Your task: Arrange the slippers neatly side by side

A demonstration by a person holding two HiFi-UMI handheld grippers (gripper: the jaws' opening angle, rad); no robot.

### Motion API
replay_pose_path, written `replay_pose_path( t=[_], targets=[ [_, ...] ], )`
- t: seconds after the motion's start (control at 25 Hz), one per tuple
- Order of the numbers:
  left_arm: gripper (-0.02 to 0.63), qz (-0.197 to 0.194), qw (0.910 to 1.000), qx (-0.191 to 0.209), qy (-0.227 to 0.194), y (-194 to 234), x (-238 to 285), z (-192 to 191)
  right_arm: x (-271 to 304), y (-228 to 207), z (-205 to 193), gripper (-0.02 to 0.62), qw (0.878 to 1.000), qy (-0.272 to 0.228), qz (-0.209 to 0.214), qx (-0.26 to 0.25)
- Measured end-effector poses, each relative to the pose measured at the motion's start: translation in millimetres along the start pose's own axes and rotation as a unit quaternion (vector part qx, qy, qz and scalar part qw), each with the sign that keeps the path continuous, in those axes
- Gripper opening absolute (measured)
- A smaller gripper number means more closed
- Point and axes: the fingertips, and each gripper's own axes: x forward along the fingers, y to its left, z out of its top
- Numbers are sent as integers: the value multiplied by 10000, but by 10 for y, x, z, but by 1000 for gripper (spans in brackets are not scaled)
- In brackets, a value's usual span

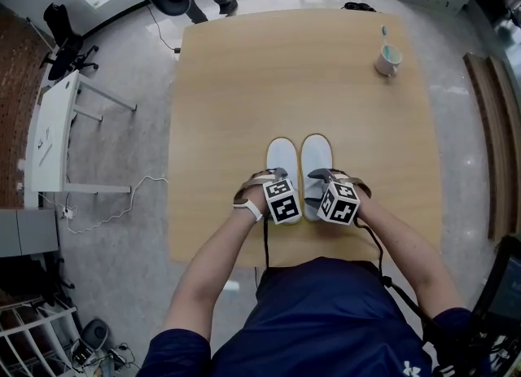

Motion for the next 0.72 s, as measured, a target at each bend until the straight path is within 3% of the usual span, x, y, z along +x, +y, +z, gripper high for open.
replay_pose_path(
  t=[0.12,0.2,0.28,0.36,0.44,0.52,0.6,0.72],
  targets=[
    [348,-40,9925,-747,-968,-5,-445,121,-392,14,296,282,9948,-851,-217,510],
    [328,-85,9705,-1395,-1964,-43,-902,287,-681,76,422,260,9889,-1237,-322,752],
    [258,56,9322,-2001,-3017,-56,-1390,432,-899,145,498,233,9797,-1609,-410,1126],
    [158,369,8842,-2574,-3881,-27,-1841,510,-1102,164,636,171,9623,-2090,-483,1671],
    [5,562,8380,-3111,-4448,-15,-2201,577,-1361,122,853,11,9368,-2639,-516,2239],
    [5,552,8084,-3397,-4776,-57,-2418,681,-1655,44,1065,11,9062,-3221,-564,2682],
    [5,599,7995,-3360,-4942,-119,-2554,818,-1949,-69,1199,11,8788,-3698,-821,2903],
    [5,823,8028,-3094,-5029,-157,-2692,960,-2293,-221,1347,11,8484,-4174,-1233,3014]
  ],
)
